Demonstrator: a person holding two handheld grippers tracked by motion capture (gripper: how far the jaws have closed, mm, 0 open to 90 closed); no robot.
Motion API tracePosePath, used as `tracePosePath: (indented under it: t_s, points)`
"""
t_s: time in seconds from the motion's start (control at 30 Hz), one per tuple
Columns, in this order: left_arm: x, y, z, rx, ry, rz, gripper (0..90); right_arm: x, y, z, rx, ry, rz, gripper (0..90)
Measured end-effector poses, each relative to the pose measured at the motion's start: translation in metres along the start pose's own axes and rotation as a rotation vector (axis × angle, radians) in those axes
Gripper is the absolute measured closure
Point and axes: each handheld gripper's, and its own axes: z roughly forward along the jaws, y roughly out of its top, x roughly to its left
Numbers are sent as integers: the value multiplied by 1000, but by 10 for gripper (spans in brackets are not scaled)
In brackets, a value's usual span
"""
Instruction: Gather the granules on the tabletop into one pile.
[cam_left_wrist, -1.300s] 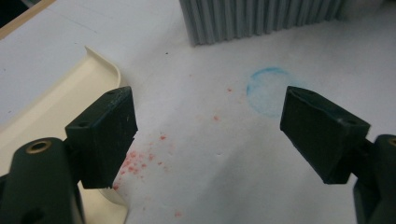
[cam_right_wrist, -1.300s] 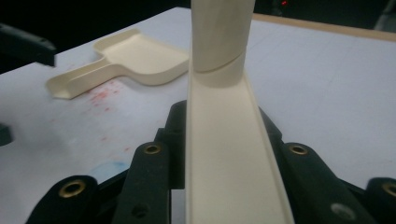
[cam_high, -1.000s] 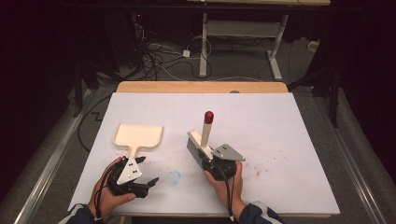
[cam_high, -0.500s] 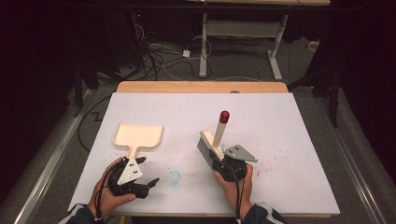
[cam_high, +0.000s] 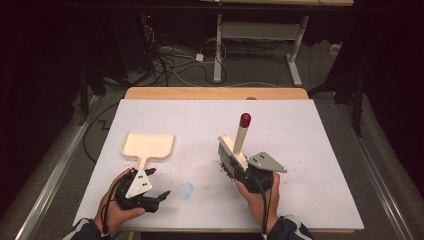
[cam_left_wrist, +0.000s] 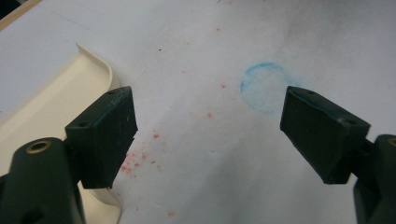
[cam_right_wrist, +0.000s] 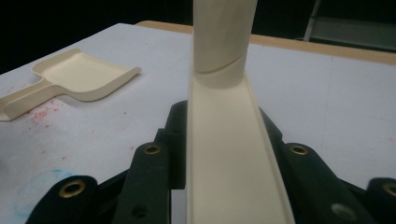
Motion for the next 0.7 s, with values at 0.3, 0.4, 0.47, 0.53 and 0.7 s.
tracePosePath:
  t_s: [0.3, 0.4, 0.47, 0.53, 0.7]
  points:
    - [-1, 0, 0, 4, -2, 2, 177, -18, 9, -12, -10, 16, -7, 676]
    - [-1, 0, 0, 4, -3, 2, 177, -24, 12, -17, -4, 38, -24, 677]
    - [-1, 0, 0, 5, -3, 3, 177, -27, 14, -19, 20, 61, -52, 677]
    - [-1, 0, 0, 4, -1, 4, 177, -30, 14, -22, 30, 76, -74, 677]
    - [-1, 0, 1, 6, -2, 6, 177, -43, 14, -21, 5, 65, -188, 677]
